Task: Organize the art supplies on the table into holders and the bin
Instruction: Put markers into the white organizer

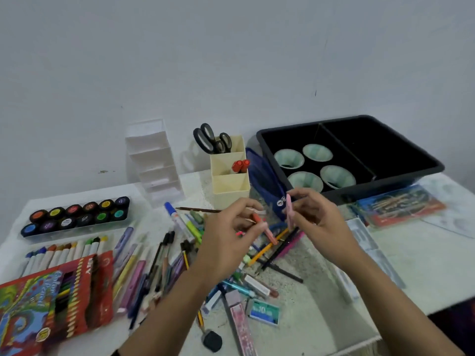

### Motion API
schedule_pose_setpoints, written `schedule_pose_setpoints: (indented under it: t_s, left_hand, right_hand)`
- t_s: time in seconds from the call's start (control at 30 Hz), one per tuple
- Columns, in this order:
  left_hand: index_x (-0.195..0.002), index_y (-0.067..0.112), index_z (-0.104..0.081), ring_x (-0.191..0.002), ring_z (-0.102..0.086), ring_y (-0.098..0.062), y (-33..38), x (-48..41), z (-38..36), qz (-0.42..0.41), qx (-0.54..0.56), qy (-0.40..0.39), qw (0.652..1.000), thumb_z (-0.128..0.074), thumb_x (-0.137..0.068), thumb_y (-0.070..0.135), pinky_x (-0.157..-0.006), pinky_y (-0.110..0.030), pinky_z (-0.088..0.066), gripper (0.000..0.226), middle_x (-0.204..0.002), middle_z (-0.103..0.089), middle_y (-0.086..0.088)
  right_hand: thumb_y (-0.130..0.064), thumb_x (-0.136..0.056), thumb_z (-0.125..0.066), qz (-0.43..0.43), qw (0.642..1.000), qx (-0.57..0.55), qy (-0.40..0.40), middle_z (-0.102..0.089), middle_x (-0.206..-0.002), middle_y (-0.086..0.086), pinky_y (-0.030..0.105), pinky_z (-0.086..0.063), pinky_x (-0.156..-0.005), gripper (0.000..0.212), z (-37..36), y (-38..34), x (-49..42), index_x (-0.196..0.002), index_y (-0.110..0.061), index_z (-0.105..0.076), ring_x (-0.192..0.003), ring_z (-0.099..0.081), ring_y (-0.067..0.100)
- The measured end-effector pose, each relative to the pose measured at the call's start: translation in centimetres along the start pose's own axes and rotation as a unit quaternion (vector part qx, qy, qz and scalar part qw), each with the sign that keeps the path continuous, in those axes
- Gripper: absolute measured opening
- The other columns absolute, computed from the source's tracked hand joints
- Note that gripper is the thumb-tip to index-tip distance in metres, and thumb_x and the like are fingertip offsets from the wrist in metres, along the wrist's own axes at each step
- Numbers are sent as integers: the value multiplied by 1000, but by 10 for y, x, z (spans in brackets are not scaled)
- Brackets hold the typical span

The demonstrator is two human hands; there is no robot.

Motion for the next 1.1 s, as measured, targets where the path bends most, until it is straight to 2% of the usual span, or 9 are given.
schedule_pose_setpoints:
  t_s: [0.1,0.2,0.3,0.4,0.57,0.67,0.83,0.97,1.1]
  left_hand:
    - [-108,24,-65,-82,-70,-7,0,-10,-46,19,6,-20,1000,-73,-91,23,-75,-22,-54,18,-89,-69,7]
    - [-104,23,-70,-84,-68,-7,-1,-20,-97,35,1,-39,999,-72,-91,20,-77,-20,-54,13,-87,-69,10]
    - [-109,23,-72,-88,-68,-6,-4,-28,-142,56,-13,-44,997,-70,-93,20,-78,-19,-54,16,-91,-71,9]
    - [-114,24,-72,-88,-68,-1,-3,-39,-173,53,-33,-26,998,-71,-92,19,-81,-20,-55,23,-93,-72,11]
    - [-116,27,-72,-75,-65,1,-10,-53,-209,71,-67,32,995,-76,-88,19,-69,-10,-48,30,-80,-69,14]
    - [-111,29,-70,-67,-60,1,-15,-55,-222,77,-67,56,993,-79,-85,18,-66,-11,-47,30,-74,-65,12]
    - [-108,21,-72,-85,-61,-1,-13,-60,-236,24,-178,66,982,-78,-84,23,-79,-14,-51,25,-96,-65,11]
    - [-110,15,-75,-96,-58,-1,-15,-56,-238,-2,-235,44,971,-77,-86,20,-90,-13,-47,25,-107,-66,6]
    - [-125,21,-69,-114,-51,-5,-21,-50,-242,-12,-301,-17,954,-69,-92,31,-101,-18,-39,34,-122,-63,11]
  right_hand:
    - [-4,-94,-65,-16,1000,0,9,-69,-86,-2,37,-54,-72,26,43,21,11,-110,-24,-62,-77,-69,18]
    - [-5,-93,-66,-34,999,16,12,-68,-87,-3,41,-53,-72,25,86,48,15,-106,-26,-62,-75,-68,21]
    - [-3,-92,-67,-38,999,32,8,-68,-84,-3,34,-54,-69,29,118,73,16,-105,-29,-62,-73,-68,18]
    - [-7,-91,-68,-33,997,63,-4,-69,-81,-6,29,-53,-67,30,138,94,15,-104,-33,-63,-74,-67,14]
    - [-5,-89,-70,-35,993,104,-43,-71,-74,-14,10,-46,-61,28,155,124,14,-97,-31,-65,-69,-67,4]
    - [-5,-88,-72,-34,992,104,-56,-69,-70,-13,11,-47,-59,27,156,130,15,-97,-29,-65,-65,-66,3]
    - [-18,-86,-79,-1,989,131,-70,-69,-74,-12,15,-52,-61,24,151,134,13,-98,-30,-62,-65,-66,1]
    - [-19,-80,-84,53,977,193,-72,-58,-85,-21,5,-40,-70,24,150,136,14,-101,-22,-73,-69,-56,-7]
    - [-13,-79,-84,68,975,202,-68,-62,-82,-14,14,-46,-71,21,151,135,15,-98,-19,-78,-71,-54,-6]
Point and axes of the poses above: each hand's wrist, its own x-axis away from the middle knuckle, its own z-axis out of the back of the hand, y = z × x, the point moved 9 cm from there along -x, towards the middle knuckle
